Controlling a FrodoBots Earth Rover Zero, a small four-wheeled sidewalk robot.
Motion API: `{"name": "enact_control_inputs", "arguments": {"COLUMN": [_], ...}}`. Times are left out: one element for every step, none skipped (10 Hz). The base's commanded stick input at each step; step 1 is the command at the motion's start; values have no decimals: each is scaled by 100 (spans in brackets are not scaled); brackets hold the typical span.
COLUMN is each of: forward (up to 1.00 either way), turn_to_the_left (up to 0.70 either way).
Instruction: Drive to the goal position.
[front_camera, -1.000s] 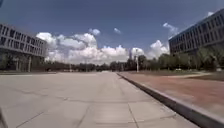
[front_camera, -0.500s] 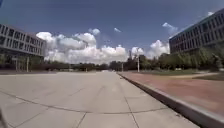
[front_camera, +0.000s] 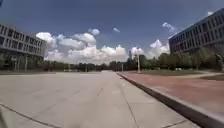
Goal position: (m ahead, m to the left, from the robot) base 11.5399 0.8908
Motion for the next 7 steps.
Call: {"name": "enact_control_inputs", "arguments": {"forward": [100, 100, 100, 100, 100, 100, 100], "turn_to_the_left": [0, 0, 0, 0, 0, 0, 0]}}
